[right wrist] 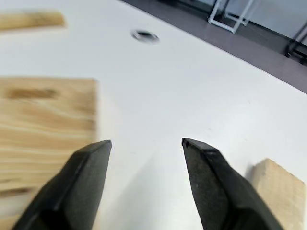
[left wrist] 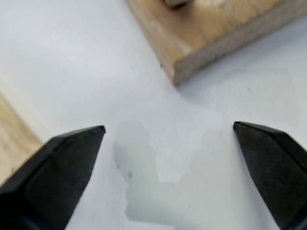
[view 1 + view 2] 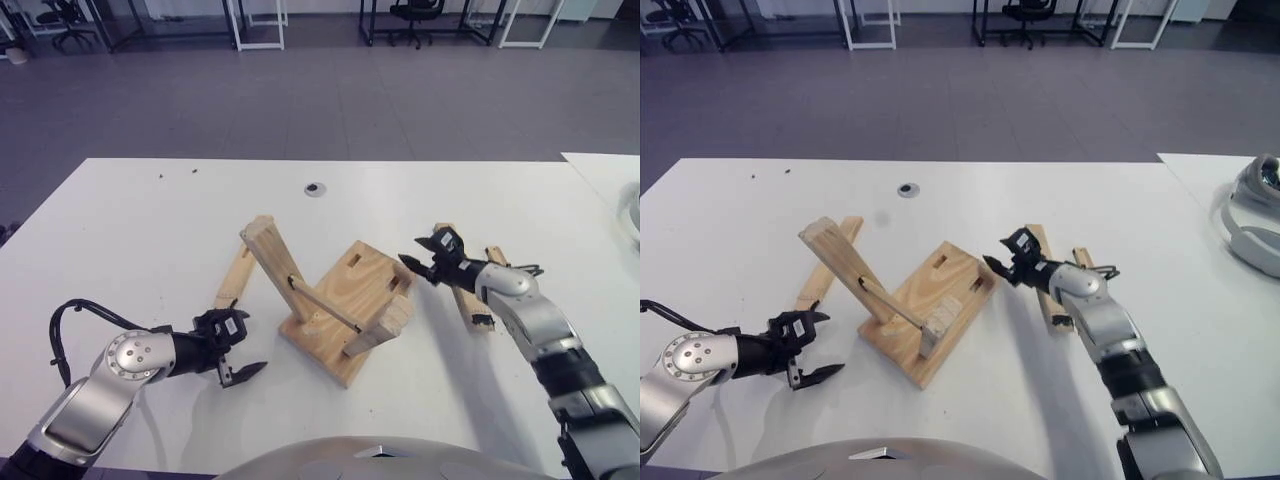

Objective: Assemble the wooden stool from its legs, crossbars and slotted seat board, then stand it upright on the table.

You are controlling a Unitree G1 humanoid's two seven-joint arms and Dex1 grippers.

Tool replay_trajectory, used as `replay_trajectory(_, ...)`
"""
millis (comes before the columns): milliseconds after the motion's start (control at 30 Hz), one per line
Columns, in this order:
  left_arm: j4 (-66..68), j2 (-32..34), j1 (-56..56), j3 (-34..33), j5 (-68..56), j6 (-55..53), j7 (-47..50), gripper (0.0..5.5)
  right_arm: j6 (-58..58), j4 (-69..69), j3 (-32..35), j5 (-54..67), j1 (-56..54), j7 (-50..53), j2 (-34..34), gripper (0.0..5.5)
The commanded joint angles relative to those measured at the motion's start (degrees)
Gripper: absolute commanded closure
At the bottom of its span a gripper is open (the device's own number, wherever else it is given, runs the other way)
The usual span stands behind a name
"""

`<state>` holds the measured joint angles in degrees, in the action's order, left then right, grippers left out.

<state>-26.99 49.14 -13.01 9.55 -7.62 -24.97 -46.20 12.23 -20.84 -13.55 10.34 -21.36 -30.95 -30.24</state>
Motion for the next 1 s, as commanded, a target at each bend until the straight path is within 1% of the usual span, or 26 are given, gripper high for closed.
replay_trajectory(33, 7.0, -4.0, 9.4, 10.3, 9.0, 1.7, 0.1, 0.54, -9.0, -25.6, -7.4, -8.4, -12.3, -14.5, 3.7, 2.75)
replay_trajectory(67, 9.6, -5.2, 11.8, 11.1, 9.6, 2.9, 0.0, 0.54, -9.6, -26.6, -7.5, -7.9, -12.5, -18.9, 3.4, 2.75)
replay_trajectory(100, 14.1, -7.7, 14.7, 10.5, 9.3, 4.3, 1.5, 0.54, -10.7, -27.1, -7.3, -7.4, -12.6, -22.5, 2.6, 2.75)
replay_trajectory(167, 27.0, -12.4, 22.1, 9.1, 11.3, 9.4, 7.2, 0.54, -13.3, -26.9, -6.1, -7.0, -11.9, -26.8, 0.4, 2.75)
replay_trajectory(267, 45.5, -18.2, 33.4, 7.0, 11.6, 16.8, 12.3, 0.54, -12.5, -16.5, -3.2, -3.1, -5.6, -31.7, -4.4, 2.75)
replay_trajectory(333, 54.7, -20.0, 39.8, 4.8, 11.1, 21.0, 14.7, 0.54, -11.2, -9.4, -0.4, -0.5, -1.3, -32.4, -7.2, 2.75)
replay_trajectory(400, 59.7, -18.7, 42.9, 2.0, 10.8, 23.8, 16.6, 0.54, -10.3, -5.5, 2.1, 0.2, 0.7, -30.8, -8.6, 2.75)
replay_trajectory(467, 59.2, -15.3, 40.8, -1.0, 9.7, 26.2, 15.4, 0.54, -10.3, -7.5, 5.7, -1.4, -2.4, -23.6, -7.3, 2.75)
replay_trajectory(533, 52.2, -10.7, 34.1, -3.1, 8.8, 26.0, 11.0, 0.54, -12.0, -13.2, 7.1, -4.5, -7.6, -15.9, -4.5, 2.75)
replay_trajectory(600, 39.1, -5.3, 24.2, -4.4, 5.9, 22.3, 4.2, 0.54, -14.4, -19.7, 5.7, -7.4, -12.1, -10.8, 0.5, 2.75)
replay_trajectory(633, 32.1, -2.8, 19.5, -4.0, 4.4, 20.3, 0.4, 0.54, -16.1, -24.0, 4.4, -9.5, -14.6, -8.2, 3.2, 2.75)
replay_trajectory(667, 26.5, -1.1, 15.9, -3.5, 3.3, 18.4, -2.5, 0.54, -17.5, -28.0, 3.5, -11.3, -16.9, -6.1, 5.4, 2.75)
replay_trajectory(733, 18.6, 0.5, 12.5, -1.0, 2.9, 14.7, -6.1, 0.54, -19.6, -37.0, 1.8, -15.1, -21.9, -1.5, 8.9, 2.75)
replay_trajectory(767, 16.7, 0.7, 12.2, -0.1, 3.2, 13.3, -6.9, 0.54, -20.5, -40.3, 1.3, -16.5, -23.7, 0.2, 9.9, 2.75)
replay_trajectory(833, 16.2, -2.0, 14.5, 1.6, 4.6, 11.5, -5.9, 0.54, -22.9, -45.5, -1.6, -20.7, -26.8, 0.7, 11.9, 2.75)
replay_trajectory(933, 23.5, -7.9, 21.7, 7.0, 11.5, 13.8, -1.5, 0.54, -25.1, -48.9, -4.1, -23.1, -28.1, -7.0, 13.7, 2.75)
replay_trajectory(1000, 30.5, -11.6, 26.7, 10.6, 19.0, 18.8, 4.9, 0.54, -26.6, -49.4, -3.9, -23.1, -27.7, -10.5, 13.8, 2.75)
